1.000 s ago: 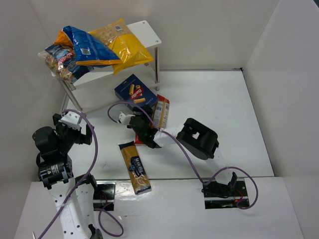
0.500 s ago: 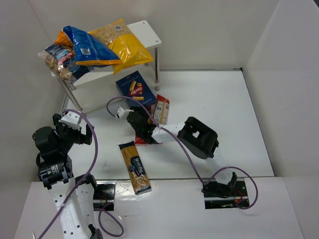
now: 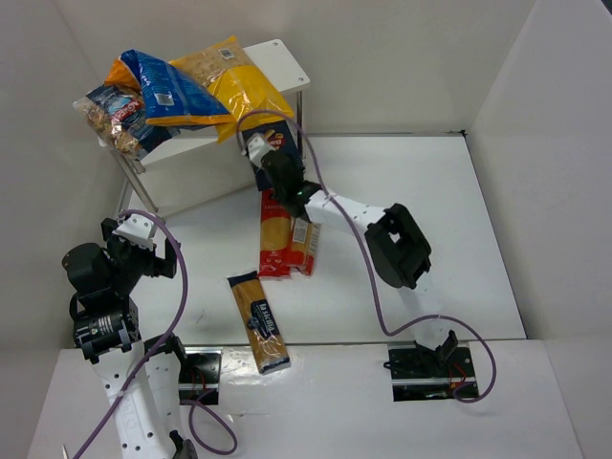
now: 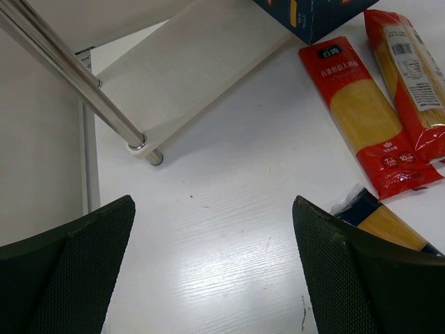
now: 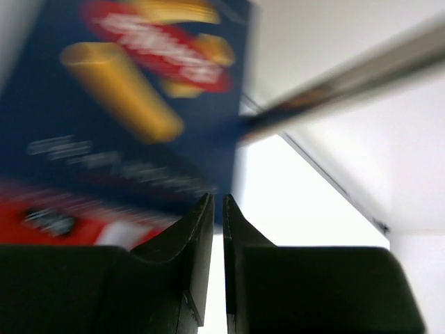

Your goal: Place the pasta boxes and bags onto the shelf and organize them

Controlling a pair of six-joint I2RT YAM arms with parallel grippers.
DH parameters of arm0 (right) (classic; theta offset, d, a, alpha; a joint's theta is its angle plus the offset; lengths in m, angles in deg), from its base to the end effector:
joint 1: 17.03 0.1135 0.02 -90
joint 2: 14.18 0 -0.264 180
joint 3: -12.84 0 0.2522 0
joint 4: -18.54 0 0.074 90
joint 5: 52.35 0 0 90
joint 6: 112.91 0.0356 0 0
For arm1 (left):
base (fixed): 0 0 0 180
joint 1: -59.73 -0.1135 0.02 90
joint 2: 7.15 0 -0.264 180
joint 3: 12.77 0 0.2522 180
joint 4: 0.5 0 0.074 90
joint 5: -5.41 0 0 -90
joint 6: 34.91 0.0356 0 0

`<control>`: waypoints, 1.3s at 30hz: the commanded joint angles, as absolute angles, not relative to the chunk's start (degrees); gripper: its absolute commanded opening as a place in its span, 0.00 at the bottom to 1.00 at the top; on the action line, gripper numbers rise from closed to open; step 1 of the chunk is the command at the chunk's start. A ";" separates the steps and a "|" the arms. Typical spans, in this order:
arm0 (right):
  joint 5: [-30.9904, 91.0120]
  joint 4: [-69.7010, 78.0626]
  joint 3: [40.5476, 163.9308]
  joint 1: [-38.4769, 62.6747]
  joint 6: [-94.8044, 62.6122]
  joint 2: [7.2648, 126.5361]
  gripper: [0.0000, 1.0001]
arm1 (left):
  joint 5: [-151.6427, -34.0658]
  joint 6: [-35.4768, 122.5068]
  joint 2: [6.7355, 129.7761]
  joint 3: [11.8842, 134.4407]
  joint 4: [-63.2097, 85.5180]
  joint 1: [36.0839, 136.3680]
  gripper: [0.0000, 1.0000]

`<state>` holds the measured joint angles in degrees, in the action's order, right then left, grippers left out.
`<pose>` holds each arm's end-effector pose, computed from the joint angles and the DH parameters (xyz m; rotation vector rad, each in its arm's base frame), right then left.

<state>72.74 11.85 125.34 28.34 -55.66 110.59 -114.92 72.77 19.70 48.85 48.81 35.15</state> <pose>0.3760 0.3518 0.2433 -0.8260 1.6682 -0.4282 0.0921 0.0223 0.3503 0.2612 1.7703 0.0457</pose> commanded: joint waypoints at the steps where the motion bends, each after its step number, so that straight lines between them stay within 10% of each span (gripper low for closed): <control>1: 69.56 5.22 130.39 25.69 -50.24 110.54 0.17 | -116.23 72.32 19.22 48.63 47.36 34.77 1.00; 8: 68.33 4.69 129.18 24.98 -49.72 109.05 0.24 | -116.23 72.32 19.74 48.63 47.36 34.77 1.00; 19: 62.44 -2.50 112.67 26.30 -43.67 89.46 0.87 | -116.76 72.32 19.74 48.63 47.36 34.77 1.00; 39: 23.96 -32.40 102.99 -12.71 -22.30 81.27 0.96 | -117.46 71.27 26.78 50.92 48.59 34.77 1.00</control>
